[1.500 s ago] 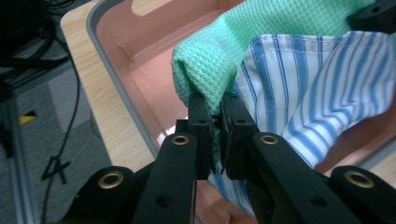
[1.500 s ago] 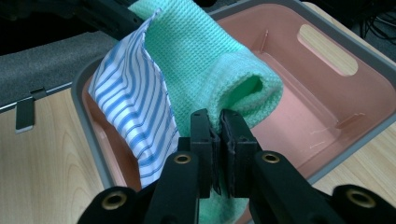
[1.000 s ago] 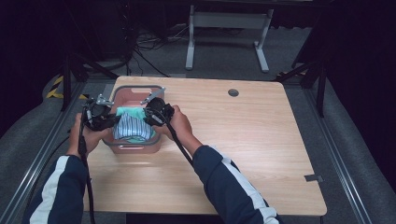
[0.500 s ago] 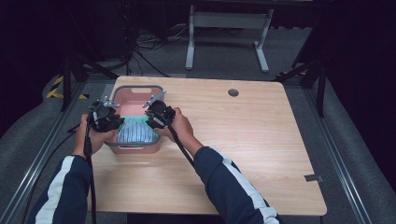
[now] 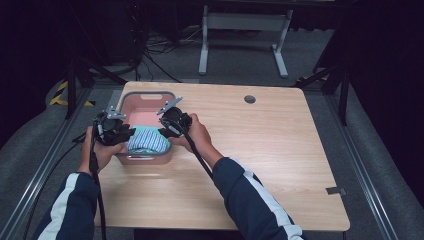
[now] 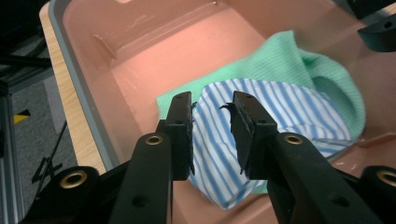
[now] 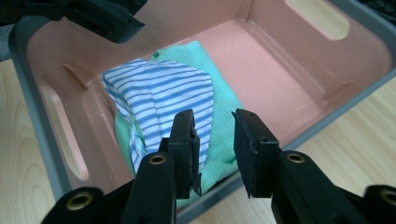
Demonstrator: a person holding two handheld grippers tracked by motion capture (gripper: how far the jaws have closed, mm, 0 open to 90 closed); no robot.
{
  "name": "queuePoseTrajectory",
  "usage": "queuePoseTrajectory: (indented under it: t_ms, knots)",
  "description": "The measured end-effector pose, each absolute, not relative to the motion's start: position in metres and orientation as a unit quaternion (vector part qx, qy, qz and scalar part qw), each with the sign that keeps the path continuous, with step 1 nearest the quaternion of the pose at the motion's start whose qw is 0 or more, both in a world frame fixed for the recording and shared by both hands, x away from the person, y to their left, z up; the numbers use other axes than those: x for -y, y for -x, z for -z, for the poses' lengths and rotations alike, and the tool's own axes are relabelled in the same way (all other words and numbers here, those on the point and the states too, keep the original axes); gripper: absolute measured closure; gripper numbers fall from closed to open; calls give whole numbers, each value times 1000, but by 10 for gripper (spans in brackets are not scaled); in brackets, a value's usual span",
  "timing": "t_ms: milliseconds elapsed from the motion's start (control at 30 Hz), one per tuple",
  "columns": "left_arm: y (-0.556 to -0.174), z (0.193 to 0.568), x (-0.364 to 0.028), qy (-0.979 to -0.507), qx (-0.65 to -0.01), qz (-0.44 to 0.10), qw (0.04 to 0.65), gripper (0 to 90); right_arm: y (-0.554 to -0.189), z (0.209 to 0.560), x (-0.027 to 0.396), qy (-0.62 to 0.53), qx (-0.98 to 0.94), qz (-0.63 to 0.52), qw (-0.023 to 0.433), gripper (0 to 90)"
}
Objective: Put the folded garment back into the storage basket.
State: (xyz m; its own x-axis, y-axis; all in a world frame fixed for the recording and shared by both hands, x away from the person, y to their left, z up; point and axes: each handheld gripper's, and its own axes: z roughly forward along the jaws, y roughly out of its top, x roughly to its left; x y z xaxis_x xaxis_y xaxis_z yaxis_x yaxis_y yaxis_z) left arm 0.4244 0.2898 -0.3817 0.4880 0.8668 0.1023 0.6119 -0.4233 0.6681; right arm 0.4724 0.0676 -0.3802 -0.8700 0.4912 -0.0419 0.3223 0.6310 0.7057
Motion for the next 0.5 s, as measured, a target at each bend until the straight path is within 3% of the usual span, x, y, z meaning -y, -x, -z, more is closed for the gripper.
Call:
queuePoseTrajectory:
  t_ms: [500]
  knots:
    - [-406,367,-265,-814,-425,-251,306,573,-459,365,-36,-217,-897,-355,150,538]
